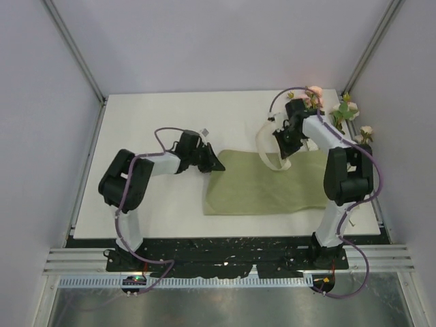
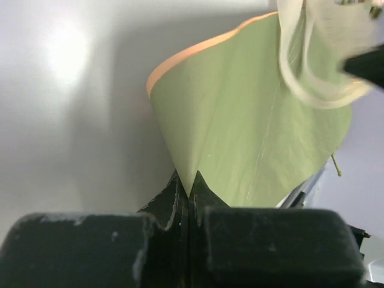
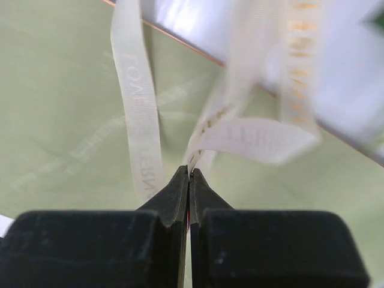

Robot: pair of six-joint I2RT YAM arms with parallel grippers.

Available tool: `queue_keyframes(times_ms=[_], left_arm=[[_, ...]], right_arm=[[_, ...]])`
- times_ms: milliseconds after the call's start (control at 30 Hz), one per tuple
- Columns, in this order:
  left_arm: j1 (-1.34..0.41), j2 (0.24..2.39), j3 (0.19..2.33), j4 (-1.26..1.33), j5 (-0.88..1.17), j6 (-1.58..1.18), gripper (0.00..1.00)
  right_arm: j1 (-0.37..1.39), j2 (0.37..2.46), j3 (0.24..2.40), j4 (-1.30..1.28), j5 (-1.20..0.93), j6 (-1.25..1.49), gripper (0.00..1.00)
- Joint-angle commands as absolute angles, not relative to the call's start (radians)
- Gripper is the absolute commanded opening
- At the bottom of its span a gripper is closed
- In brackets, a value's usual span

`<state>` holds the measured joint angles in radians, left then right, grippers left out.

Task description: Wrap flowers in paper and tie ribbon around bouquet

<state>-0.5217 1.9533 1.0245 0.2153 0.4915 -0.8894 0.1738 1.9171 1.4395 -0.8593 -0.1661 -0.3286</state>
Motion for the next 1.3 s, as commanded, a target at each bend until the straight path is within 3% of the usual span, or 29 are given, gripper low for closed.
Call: queue_keyframes(times_ms=[0,233,533,933,1267], left_arm=[[-0.382,1.792,1.005,-0.124,0.448,-0.599,0.0],[-0.204,1.684,0.996,-0.284,0.381,-0.451,0.0],[-0.107,1.594,0.976,-0.284,0.342,-0.448,0.0],[0.086,1.511,0.948,-0.268,0.347,-0.46,0.0],[0.141,1.474,0.968,-0.216,0.428,-0.436,0.0]], right_arm=[[0.014,1.601,1.647,-0.877,-0.196,-0.367,0.06],[-0.212,1.346,1.936,-0.928,-0.319,-0.437,0.06],[-0.218,1.167,1.945,-0.873,-0.328,-0.443,0.06],[-0.209,1.275,1.695,-0.876,-0.475,-0.382,0.05],[-0.16,1.273,1.212,-0.788,-0.43,-0.501,0.06]])
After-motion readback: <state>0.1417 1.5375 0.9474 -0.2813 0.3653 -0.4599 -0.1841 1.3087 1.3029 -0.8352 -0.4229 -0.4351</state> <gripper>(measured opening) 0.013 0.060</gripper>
